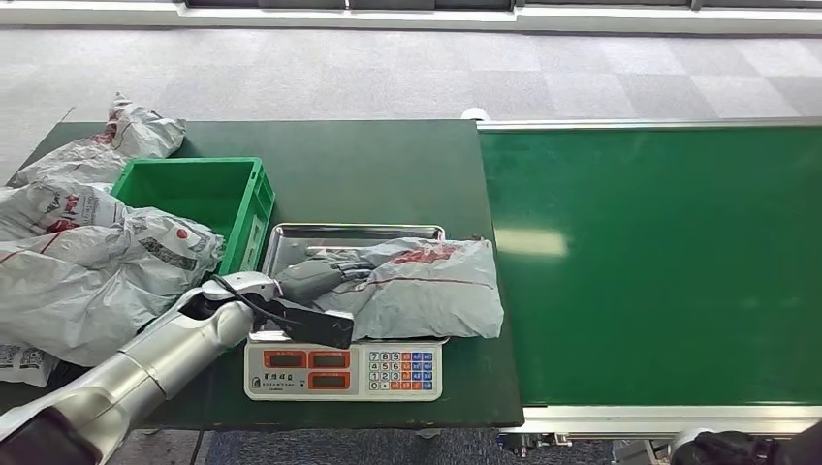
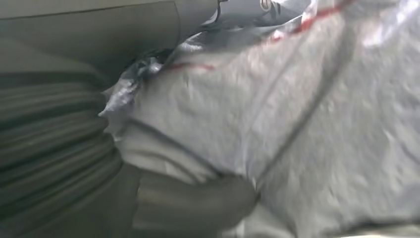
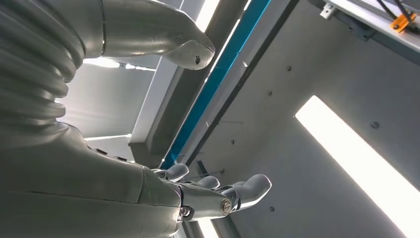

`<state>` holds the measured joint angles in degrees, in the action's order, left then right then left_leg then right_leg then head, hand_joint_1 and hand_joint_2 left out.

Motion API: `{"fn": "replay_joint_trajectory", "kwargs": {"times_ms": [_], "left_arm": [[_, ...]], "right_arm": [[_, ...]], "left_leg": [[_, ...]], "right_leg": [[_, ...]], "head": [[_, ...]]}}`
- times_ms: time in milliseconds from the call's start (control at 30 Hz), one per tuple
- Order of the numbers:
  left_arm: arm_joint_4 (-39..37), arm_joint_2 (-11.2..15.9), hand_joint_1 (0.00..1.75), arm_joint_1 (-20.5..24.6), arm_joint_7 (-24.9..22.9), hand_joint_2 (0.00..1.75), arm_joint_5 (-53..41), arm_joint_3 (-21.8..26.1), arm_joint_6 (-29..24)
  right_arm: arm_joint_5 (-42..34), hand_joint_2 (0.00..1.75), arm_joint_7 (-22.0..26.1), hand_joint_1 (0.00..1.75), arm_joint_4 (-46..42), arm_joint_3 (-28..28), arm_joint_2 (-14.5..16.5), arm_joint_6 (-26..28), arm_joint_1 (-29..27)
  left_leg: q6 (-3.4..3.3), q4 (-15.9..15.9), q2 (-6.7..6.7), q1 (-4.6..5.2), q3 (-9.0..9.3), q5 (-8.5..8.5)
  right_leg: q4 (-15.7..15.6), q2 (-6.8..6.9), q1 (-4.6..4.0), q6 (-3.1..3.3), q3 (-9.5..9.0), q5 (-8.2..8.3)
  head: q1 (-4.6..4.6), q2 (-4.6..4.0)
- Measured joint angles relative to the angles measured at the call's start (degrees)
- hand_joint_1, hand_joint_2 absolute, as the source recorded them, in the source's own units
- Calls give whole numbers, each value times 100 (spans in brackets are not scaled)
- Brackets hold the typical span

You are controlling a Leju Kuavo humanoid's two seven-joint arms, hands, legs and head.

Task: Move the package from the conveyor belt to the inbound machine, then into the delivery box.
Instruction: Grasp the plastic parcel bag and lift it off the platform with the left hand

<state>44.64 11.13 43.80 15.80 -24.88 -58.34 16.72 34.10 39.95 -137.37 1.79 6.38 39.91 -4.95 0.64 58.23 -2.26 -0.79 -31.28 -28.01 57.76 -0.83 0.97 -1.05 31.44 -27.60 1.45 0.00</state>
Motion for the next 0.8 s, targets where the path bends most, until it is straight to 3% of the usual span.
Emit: {"fn": "replay_joint_trajectory", "kwargs": {"times_ms": [100, 233, 800], "left_arm": [[-299, -246, 175, -86, 8, 175, -33, -12, -333], [-502, -385, 175, -56, -24, 175, -107, -5, -446], [-631, -394, 175, -43, -23, 175, -190, 115, -750]], "right_arm": [[-14, 175, 0, 0, 14, 0, 8, 0, 1], [-30, 0, 0, 0, 32, 0, 24, -1, 1], [114, 0, 0, 0, 431, 0, 93, -2, -73]], "left_leg": [[-19, -1, -26, 11, 26, -31], [-23, -2, -20, 19, 108, -73], [-13, -5, -10, 10, 97, -69]], "right_leg": [[-4, 34, 9, -8, -78, -40], [-6, 34, 14, -7, -165, -76], [-3, 30, 4, 4, -146, -72]], "head": [[-2, 0], [-1, 0], [-1, 0]]}}
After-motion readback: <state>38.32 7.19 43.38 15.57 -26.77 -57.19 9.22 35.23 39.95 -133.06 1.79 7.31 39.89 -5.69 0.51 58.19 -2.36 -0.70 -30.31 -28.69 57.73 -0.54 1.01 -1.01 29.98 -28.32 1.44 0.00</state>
